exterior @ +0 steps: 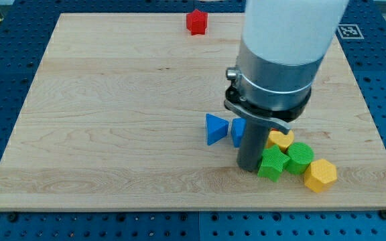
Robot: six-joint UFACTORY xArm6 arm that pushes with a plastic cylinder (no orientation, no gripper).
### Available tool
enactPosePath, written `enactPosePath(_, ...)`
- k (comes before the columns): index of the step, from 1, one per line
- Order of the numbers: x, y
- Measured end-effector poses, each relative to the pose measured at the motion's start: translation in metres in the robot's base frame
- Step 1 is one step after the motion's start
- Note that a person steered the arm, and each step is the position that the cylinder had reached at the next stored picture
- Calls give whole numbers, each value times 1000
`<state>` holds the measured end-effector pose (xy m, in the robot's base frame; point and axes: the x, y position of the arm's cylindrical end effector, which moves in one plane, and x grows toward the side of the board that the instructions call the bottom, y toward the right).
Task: Separate the blue triangle from group of blocks
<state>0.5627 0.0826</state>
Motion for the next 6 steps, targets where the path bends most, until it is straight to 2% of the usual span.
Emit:
enactPosePath(3,0,38)
enactPosePath(4,0,-25)
enactPosePath(5,-3,-124)
enactPosePath(6,-41,-167)
